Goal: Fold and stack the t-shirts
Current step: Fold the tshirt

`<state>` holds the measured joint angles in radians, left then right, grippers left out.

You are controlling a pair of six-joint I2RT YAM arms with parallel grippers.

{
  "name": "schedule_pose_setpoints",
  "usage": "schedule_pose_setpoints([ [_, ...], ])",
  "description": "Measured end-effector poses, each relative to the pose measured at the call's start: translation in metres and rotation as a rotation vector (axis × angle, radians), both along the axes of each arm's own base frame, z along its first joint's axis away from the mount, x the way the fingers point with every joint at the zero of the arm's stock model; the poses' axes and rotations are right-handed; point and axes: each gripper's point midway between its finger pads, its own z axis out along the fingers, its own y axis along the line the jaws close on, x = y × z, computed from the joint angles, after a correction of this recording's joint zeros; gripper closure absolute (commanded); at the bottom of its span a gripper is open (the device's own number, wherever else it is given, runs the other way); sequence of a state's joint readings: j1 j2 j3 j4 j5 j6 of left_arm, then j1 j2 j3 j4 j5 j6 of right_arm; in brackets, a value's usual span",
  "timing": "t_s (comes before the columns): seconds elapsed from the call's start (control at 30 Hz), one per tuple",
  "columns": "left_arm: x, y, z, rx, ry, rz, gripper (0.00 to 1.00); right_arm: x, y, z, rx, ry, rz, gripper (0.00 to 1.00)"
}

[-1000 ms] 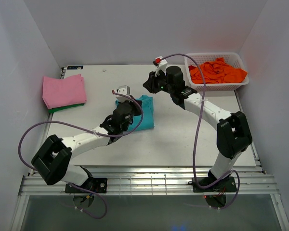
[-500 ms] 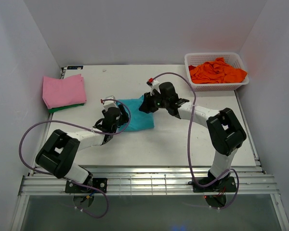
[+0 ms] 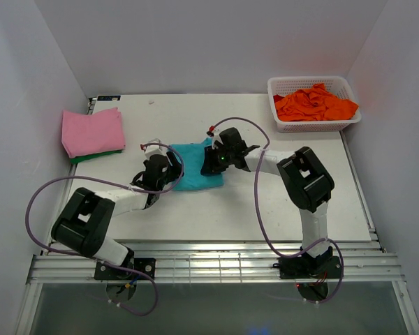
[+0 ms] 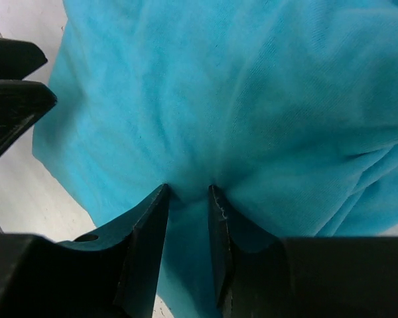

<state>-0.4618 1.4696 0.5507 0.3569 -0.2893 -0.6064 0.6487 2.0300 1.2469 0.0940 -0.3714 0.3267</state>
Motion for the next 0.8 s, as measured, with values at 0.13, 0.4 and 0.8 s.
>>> schedule_pose_setpoints([
  [0.13,0.001,0.004,-0.014,0.008,0.031,0.007,0.25,0.006,-0.001,0.002,-0.026,-0.001,-0.029,0.64],
  [0.4,0.021,0.006,-0.031,-0.013,0.046,0.004,0.25,0.006,-0.004,-0.001,-0.053,-0.001,-0.047,0.64],
  [0.8,0.035,-0.022,-0.027,-0.197,0.008,-0.130,0.24,0.007,-0.004,-0.001,-0.071,-0.006,-0.057,0.65],
])
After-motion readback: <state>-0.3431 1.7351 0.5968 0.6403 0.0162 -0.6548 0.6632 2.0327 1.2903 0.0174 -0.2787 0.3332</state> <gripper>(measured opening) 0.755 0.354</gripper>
